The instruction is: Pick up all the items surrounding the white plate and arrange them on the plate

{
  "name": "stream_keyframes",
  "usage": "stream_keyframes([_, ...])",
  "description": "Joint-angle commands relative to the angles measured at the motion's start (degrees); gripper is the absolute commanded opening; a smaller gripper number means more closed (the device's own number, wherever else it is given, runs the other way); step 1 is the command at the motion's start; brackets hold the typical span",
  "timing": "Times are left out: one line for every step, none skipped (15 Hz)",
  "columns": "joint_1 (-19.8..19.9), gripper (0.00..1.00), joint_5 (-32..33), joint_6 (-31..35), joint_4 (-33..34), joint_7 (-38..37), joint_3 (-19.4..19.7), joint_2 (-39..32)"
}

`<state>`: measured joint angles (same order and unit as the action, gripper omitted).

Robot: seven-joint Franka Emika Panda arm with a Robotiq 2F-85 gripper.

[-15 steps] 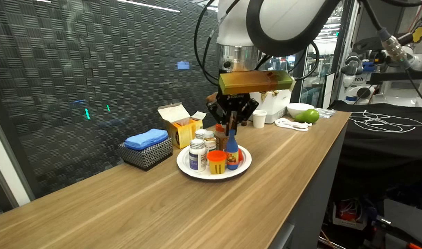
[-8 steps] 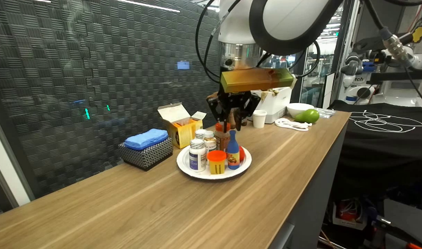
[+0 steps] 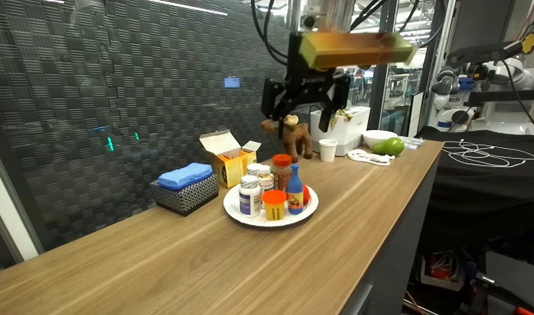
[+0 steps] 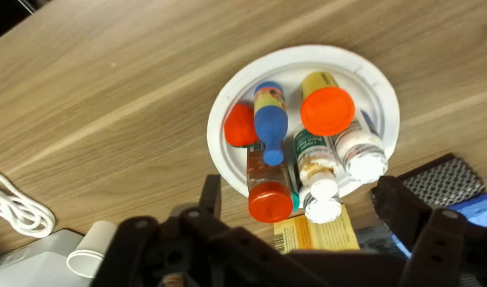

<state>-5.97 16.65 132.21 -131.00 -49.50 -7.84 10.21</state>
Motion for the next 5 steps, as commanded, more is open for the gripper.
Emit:
stream_keyframes([-3.02, 1.0, -8.01, -8.19, -6.51, 13.44, -1.35, 13.28])
stream_keyframes([-4.07, 1.0, -10.77, -10.87, -7.75, 16.88, -1.59, 16.33])
stream_keyframes([-4.88, 1.0, -12.74, -12.31, -9.41, 20.28, -1.76, 19.27])
stream_keyframes([-1.69, 1.0, -10.09, -10.17, -5.13, 14.93, -3.41, 12.12])
stream_keyframes([-2.29, 1.0, -11.7, -11.69, -6.49, 17.35, -3.69, 14.93])
